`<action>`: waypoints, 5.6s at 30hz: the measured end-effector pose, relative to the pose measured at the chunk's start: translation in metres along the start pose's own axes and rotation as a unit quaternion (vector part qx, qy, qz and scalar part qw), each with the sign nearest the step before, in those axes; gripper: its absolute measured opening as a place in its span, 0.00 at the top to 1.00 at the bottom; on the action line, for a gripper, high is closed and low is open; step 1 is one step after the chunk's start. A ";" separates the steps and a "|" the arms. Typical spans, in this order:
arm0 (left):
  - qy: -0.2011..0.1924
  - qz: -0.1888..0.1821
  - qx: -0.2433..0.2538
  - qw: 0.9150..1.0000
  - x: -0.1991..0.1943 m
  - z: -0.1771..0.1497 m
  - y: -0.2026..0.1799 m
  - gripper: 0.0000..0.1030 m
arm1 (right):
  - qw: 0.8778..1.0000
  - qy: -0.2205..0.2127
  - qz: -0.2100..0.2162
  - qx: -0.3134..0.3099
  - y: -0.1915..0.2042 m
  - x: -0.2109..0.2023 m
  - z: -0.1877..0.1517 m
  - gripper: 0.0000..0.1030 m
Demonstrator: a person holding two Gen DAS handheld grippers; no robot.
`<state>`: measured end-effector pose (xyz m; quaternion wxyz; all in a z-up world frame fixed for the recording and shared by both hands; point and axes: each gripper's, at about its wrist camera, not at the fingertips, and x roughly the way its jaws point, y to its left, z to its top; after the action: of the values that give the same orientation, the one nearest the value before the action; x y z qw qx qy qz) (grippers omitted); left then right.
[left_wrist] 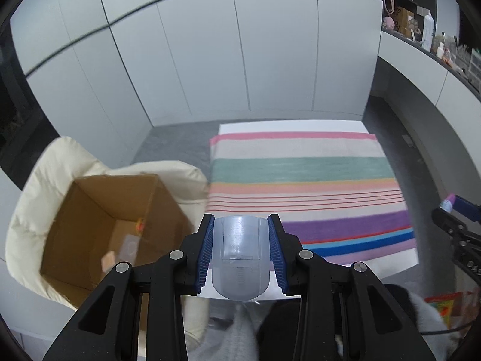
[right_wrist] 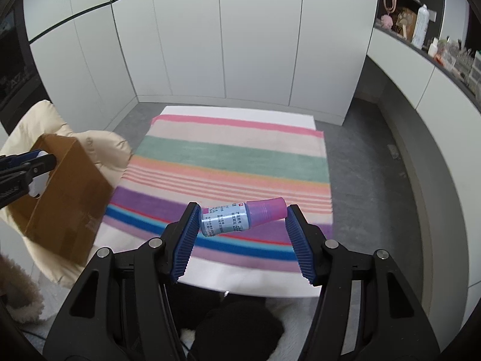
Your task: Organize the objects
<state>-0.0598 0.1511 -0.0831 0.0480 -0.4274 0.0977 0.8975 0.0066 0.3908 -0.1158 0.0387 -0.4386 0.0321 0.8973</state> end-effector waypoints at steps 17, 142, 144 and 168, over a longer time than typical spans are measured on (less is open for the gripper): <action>0.022 -0.015 -0.022 0.999 0.014 -0.009 0.015 0.65 | 1.000 0.017 0.009 -0.004 0.018 0.007 -0.018 0.41; 0.122 0.055 -0.040 0.990 -0.094 -0.027 0.200 0.00 | 0.995 0.081 0.022 0.056 0.241 -0.071 -0.007 0.00; 0.122 0.051 -0.039 0.990 -0.094 -0.028 0.200 0.00 | 0.995 0.081 0.023 0.057 0.241 -0.071 -0.007 0.00; 0.134 0.044 -0.032 0.989 -0.087 -0.029 0.195 0.00 | 0.994 0.090 0.017 0.066 0.236 -0.064 -0.012 0.00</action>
<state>-0.0159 -0.0456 -0.0070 -0.0186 -0.5405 0.0927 0.8360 0.0325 0.1527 -0.0667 0.0493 -0.5136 0.1023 0.8505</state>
